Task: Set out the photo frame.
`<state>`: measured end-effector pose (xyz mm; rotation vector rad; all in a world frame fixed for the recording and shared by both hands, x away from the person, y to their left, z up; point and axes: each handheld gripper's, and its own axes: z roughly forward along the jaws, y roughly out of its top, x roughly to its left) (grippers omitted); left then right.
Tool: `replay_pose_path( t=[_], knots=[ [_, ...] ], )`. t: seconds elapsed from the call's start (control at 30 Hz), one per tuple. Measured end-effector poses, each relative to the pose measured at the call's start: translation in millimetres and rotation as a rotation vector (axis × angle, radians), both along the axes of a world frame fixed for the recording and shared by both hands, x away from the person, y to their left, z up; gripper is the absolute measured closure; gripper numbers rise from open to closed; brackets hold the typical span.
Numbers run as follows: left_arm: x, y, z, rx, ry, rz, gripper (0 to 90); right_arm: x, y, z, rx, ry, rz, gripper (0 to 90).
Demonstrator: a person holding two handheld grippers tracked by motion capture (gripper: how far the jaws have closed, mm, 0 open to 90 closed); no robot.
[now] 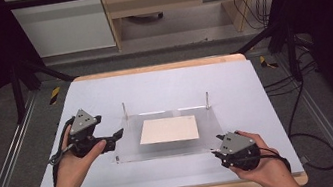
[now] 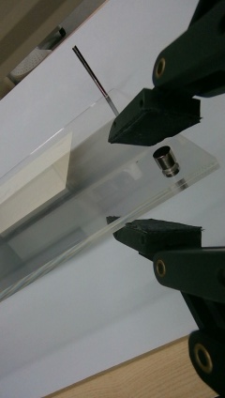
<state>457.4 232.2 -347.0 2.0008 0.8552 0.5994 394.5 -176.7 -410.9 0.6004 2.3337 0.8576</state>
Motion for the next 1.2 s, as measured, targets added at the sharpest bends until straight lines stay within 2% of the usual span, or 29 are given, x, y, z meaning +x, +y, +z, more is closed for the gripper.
replay_pose_path(
  t=[0.1,0.2,0.27,0.4,0.5,0.63,0.87,1.07,1.13,1.2],
  knots=[
    [-10.8,-1.3,4.1,0.025,-0.025,-0.033,13.7,1.8,-0.2,2.6,0.002,0.01,0.001,52.2],
    [-22.6,-4.9,7.3,0.075,-0.066,-0.084,15.4,3.3,-0.2,5.4,0.0,0.022,-0.001,52.2],
    [-29.6,-8.2,8.3,0.115,-0.077,-0.11,19.2,4.3,0.1,7.5,0.001,0.031,-0.005,52.2],
    [-42.7,-14.8,8.7,0.116,-0.103,-0.152,20.4,6.2,0.5,11.6,-0.003,0.038,-0.007,52.7],
    [-49.3,-19.5,6.3,0.123,-0.104,-0.192,20.9,7.8,0.2,13.7,0.002,0.046,-0.007,52.7],
    [-57.7,-27.4,-2.8,0.168,-0.092,-0.227,23.7,10.8,-0.6,16.9,0.008,0.053,0.0,52.7],
    [-63.0,-35.7,-19.1,0.299,-0.132,-0.263,32.2,14.6,-2.4,21.9,0.027,0.068,0.0,52.7],
    [-60.4,-39.7,-26.7,0.337,-0.153,-0.273,38.6,16.5,-2.9,24.1,0.035,0.068,0.003,52.9],
    [-57.8,-41.4,-29.1,0.366,-0.161,-0.276,42.2,17.0,-2.8,24.7,0.032,0.072,0.006,53.0],
    [-56.0,-43.4,-31.8,0.375,-0.157,-0.276,45.5,17.6,-2.9,25.8,0.032,0.077,0.004,53.0]
  ],
)
